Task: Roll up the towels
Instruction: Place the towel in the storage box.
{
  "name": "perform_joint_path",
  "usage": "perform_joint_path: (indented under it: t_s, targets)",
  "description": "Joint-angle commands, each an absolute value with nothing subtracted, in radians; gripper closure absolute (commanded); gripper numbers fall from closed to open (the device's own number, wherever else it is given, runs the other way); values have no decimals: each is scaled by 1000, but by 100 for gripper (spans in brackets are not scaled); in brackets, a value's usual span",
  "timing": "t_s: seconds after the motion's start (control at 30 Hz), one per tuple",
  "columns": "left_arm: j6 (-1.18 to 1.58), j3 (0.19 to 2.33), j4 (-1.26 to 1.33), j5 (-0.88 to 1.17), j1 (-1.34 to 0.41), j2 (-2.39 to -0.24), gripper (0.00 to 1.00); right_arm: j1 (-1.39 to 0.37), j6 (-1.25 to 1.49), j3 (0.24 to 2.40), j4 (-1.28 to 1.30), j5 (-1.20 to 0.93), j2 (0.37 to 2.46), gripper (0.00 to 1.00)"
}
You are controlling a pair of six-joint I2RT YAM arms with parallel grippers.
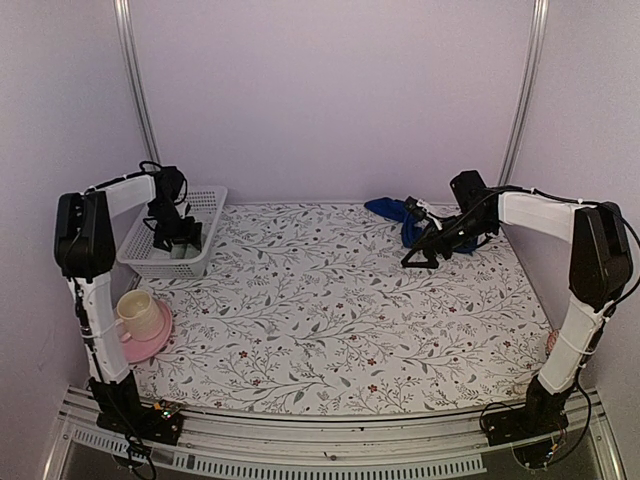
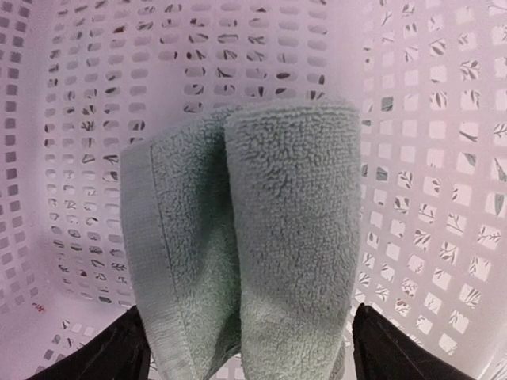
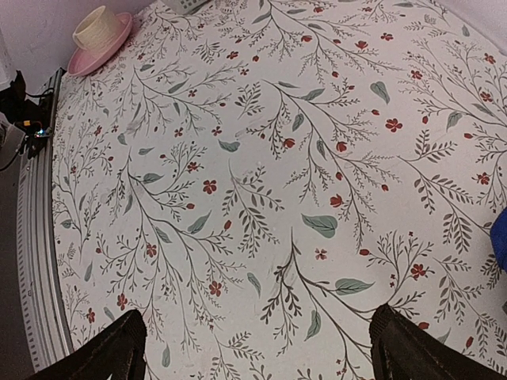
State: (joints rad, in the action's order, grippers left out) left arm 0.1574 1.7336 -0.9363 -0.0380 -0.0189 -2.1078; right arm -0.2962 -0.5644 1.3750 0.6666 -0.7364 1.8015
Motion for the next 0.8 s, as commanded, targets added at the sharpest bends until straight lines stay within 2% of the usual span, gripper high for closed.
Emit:
perform_joint_path:
  t_s: [0.0,0.13,0.33,0.43,0.57,0.77]
  targets:
    - [168,1729,-918,-64,-15,-2083,11,-304,-577,1370,674,-752,1777,1]
    - [179,1708,-890,-69,-25,-2066,13,-304,-580,1370,675,-750,1781,1]
    - [180,1699,-883,-84,-59,-2072,28,-306,-580,1370,675,-746,1785,1]
    - [178,1698,-885,-84,-72,-2092,30,-307,-581,1371,675,-746,1783,1]
    - [189,1705,-896,-137,-89,-2114,30,-307,-581,1370,676,-746,1779,1]
    - [221,1695,-858,-234,-94,-2050,18,-305,-581,1370,675,-744,1783,1]
